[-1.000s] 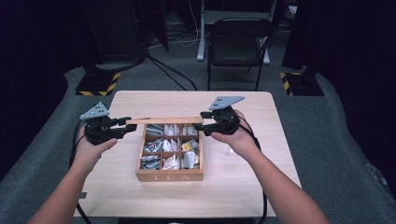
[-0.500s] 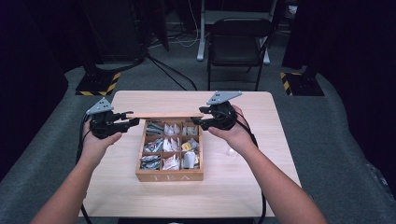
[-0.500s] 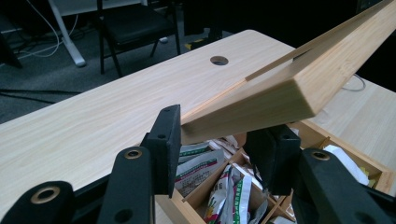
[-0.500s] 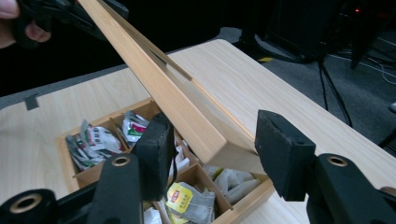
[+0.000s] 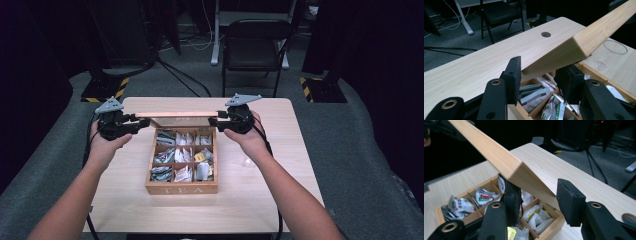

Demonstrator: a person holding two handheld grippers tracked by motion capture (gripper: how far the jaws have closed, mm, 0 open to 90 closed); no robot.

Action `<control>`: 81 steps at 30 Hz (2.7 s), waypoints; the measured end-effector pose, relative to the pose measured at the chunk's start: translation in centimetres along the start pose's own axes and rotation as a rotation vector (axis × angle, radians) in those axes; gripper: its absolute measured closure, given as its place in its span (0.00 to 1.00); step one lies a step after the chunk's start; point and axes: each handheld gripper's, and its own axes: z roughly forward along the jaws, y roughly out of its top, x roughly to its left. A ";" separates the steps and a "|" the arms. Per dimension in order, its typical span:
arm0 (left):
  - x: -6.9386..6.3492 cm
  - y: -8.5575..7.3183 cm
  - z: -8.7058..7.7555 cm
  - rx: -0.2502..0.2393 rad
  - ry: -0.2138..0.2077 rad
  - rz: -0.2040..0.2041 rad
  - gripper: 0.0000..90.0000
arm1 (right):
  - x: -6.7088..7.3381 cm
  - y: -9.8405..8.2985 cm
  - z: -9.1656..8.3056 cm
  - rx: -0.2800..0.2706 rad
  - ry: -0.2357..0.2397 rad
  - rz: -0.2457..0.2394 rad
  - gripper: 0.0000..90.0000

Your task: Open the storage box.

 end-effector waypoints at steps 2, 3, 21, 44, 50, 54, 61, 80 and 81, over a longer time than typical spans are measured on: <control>0.2 0.2 0.1 -0.006 0.000 -0.004 0.63 | -0.2 0.1 0.2 -0.011 -0.003 0.004 0.60; 0.3 0.2 0.2 -0.016 0.004 -0.007 0.63 | -0.2 0.1 0.2 -0.013 -0.007 0.004 0.61; 1.4 0.8 2.8 -0.016 0.036 0.026 0.60 | -1.4 1.6 1.3 -0.032 -0.024 0.013 0.65; 2.7 0.8 4.2 -0.067 0.054 -0.001 0.64 | -3.4 1.0 4.3 -0.008 -0.055 0.076 0.64; 3.1 0.9 4.5 -0.064 0.041 -0.028 0.64 | -3.8 0.2 5.4 0.004 -0.056 0.087 0.62; 3.1 1.2 4.5 -0.050 0.046 -0.022 0.64 | -3.9 -0.1 5.8 0.010 -0.061 0.090 0.62; 3.5 1.5 4.9 -0.037 0.054 -0.022 0.65 | -4.4 -0.6 6.6 0.020 -0.063 0.117 0.62; 3.8 1.7 5.5 -0.049 0.079 -0.040 0.66 | -5.2 -1.0 7.5 0.046 -0.066 0.101 0.66; 3.8 1.7 5.5 -0.049 0.079 -0.040 0.66 | -5.2 -1.0 7.5 0.046 -0.066 0.101 0.66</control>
